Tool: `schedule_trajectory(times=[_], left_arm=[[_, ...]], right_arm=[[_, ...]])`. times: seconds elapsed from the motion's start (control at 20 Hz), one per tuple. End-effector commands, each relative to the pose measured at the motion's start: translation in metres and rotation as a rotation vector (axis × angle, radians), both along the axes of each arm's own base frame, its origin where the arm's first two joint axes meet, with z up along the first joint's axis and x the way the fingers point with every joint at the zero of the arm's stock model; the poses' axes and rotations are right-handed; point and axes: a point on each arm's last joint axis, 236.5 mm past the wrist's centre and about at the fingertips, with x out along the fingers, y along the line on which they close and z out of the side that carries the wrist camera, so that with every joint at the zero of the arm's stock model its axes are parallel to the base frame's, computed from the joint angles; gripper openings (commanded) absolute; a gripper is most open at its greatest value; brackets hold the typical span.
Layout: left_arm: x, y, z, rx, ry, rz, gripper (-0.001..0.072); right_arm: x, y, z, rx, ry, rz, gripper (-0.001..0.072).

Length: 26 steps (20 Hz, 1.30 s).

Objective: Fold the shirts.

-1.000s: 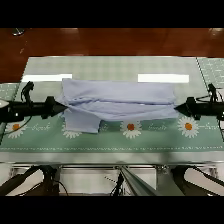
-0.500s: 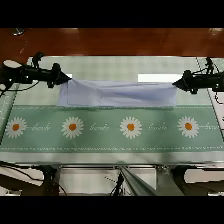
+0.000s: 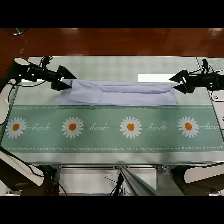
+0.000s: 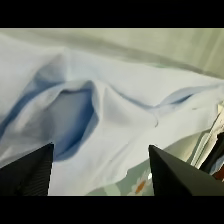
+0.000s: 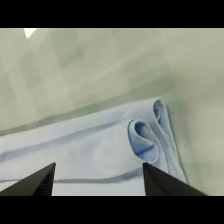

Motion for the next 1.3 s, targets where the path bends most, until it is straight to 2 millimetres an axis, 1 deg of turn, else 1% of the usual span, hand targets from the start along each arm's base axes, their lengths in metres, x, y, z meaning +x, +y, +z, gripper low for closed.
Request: schedule_trajectory(times=[0.0,0.05,0.1,0.15,0.2,0.25,0.3,0.35,0.4,0.45,0.5,0.6,0.65,0.8,0.85,0.9,0.95,1.0,1.05,1.1,1.15,1.25], left_arm=[[-0.05,0.04,0.016,0.096,0.101,-0.132,0.0703],[-0.061,0.066,0.023,0.198,0.102,-0.137,0.0703],[-0.067,0.088,0.032,0.285,0.084,-0.12,0.0703],[-0.07,0.107,0.043,0.358,0.046,-0.08,0.0703],[-0.067,0.117,0.055,0.39,-0.021,-0.024,0.0703],[-0.061,0.12,0.068,0.405,-0.112,0.044,0.0703],[-0.056,0.115,0.081,0.392,-0.193,0.121,0.0704],[-0.055,0.095,0.095,0.331,-0.277,0.174,0.0704],[-0.06,0.067,0.107,0.266,-0.364,0.173,0.0704],[-0.068,0.039,0.113,0.22,-0.437,0.165,0.0704],[-0.077,0.019,0.111,0.206,-0.472,0.168,0.0704],[-0.092,-0.006,0.1,0.216,-0.494,0.155,0.0704],[-0.099,-0.02,0.095,0.209,-0.488,0.123,0.0704],[-0.11,-0.057,0.085,0.186,-0.473,0.026,0.0704],[-0.113,-0.068,0.081,0.181,-0.468,-0.002,0.0703],[-0.116,-0.077,0.077,0.175,-0.458,-0.027,0.0701],[-0.119,-0.085,0.073,0.168,-0.447,-0.049,0.0697],[-0.122,-0.094,0.072,0.149,-0.44,-0.061,0.0512],[-0.124,-0.102,0.074,0.133,-0.439,-0.069,0.0115],[-0.125,-0.109,0.076,0.121,-0.45,-0.075,0.0017],[-0.125,-0.118,0.081,0.106,-0.461,-0.08,0.0019],[-0.124,-0.137,0.088,0.102,-0.5,-0.108,0.0017]], right_arm=[[-0.013,-0.019,0.011,-0.032,-0.024,0.042,0.0624],[-0.021,-0.034,0.015,-0.042,-0.016,0.031,0.0624],[-0.031,-0.05,0.017,-0.057,-0.001,0.021,0.0624],[-0.041,-0.064,0.014,-0.072,0.024,0.015,0.0624],[-0.054,-0.075,0.007,-0.081,0.058,0.015,0.0624],[-0.062,-0.079,0.0,-0.078,0.081,0.003,0.0624],[-0.067,-0.081,-0.009,-0.068,0.098,-0.018,0.0624],[-0.07,-0.079,-0.019,-0.059,0.109,-0.037,0.0624],[-0.07,-0.071,-0.026,-0.031,0.114,-0.049,0.0624],[-0.068,-0.06,-0.031,0.003,0.11,-0.037,0.0624],[-0.064,-0.048,-0.034,0.037,0.106,-0.02,0.0624],[-0.052,-0.024,-0.038,0.095,0.092,-0.004,0.0624],[-0.048,-0.015,-0.042,0.097,0.093,0.005,0.0624],[-0.04,0.018,-0.048,0.085,0.096,0.06,0.0623],[-0.038,0.028,-0.047,0.082,0.093,0.08,0.0601],[-0.037,0.037,-0.046,0.08,0.09,0.102,0.0471],[-0.037,0.043,-0.041,0.082,0.084,0.122,0.0133],[-0.036,0.045,-0.034,0.081,0.072,0.132,0.0026],[-0.037,0.043,-0.025,0.069,0.058,0.139,0.0026],[-0.041,0.038,-0.012,0.053,0.044,0.152,0.0025],[-0.05,0.033,0.0,0.032,0.038,0.176,0.0025],[-0.079,0.022,0.028,-0.041,0.042,0.243,0.0025]])
